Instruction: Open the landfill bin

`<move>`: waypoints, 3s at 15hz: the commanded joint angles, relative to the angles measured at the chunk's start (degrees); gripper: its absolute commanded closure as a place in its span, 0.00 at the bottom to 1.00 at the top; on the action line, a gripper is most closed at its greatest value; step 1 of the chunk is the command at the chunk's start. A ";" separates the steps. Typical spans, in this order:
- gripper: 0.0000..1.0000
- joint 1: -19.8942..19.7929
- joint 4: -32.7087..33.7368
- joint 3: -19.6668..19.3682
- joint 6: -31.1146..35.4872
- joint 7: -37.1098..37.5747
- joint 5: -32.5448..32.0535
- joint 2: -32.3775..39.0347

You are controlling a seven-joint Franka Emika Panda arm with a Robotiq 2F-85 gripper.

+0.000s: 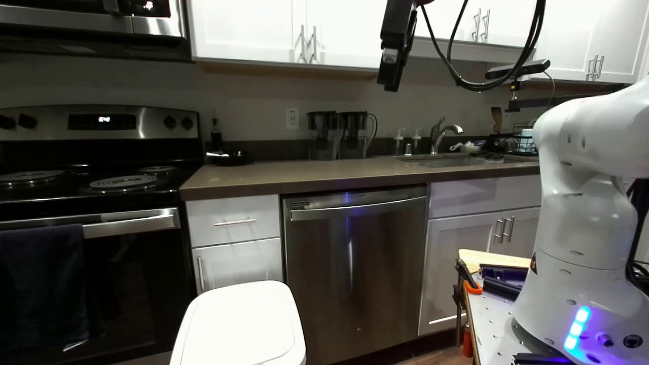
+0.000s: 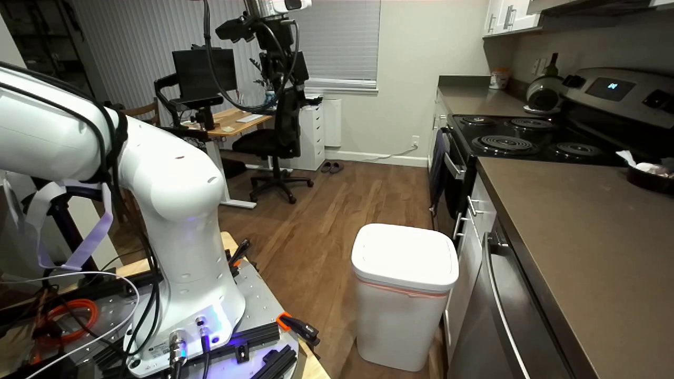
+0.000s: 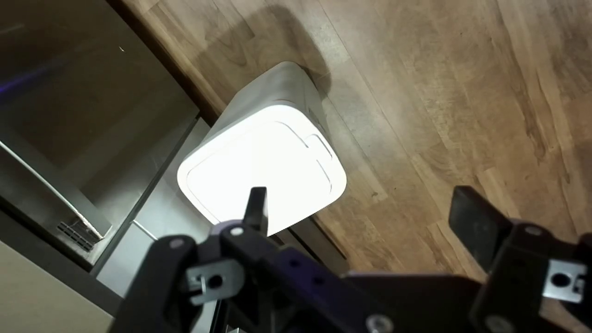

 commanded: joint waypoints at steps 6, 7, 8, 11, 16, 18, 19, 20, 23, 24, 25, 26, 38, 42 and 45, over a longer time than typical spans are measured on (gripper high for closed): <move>0.00 -1.25 0.45 -6.65 7.24 -11.51 -4.25 10.49; 0.00 -1.30 0.57 -7.25 8.63 -12.78 -4.65 12.20; 0.00 -1.19 0.94 -8.26 10.03 -14.72 -5.16 14.29; 0.00 -1.01 1.99 -10.91 14.15 -19.85 -5.97 20.26; 0.00 -0.95 6.01 -14.68 20.23 -29.24 -5.56 31.64; 0.00 -0.92 8.96 -15.34 21.90 -31.82 -5.03 36.99; 0.00 -0.92 10.50 -15.48 22.18 -32.94 -4.79 39.37; 0.00 -0.85 12.68 -15.71 22.43 -34.53 -4.17 42.70; 0.00 -1.25 18.50 -15.28 22.58 -37.90 -2.06 50.94; 0.00 -1.52 20.57 -14.85 22.87 -38.83 -1.40 54.04; 0.00 -1.84 22.61 -14.35 22.75 -39.36 -0.84 56.74; 0.00 -2.21 24.86 -13.79 22.63 -39.84 -0.42 59.88; 0.36 -6.56 46.64 -7.24 20.61 -38.44 -2.41 89.07; 0.64 -7.31 53.00 -6.04 19.16 -38.41 -2.66 96.38; 0.80 -6.99 57.11 -5.64 18.42 -37.55 -3.16 101.02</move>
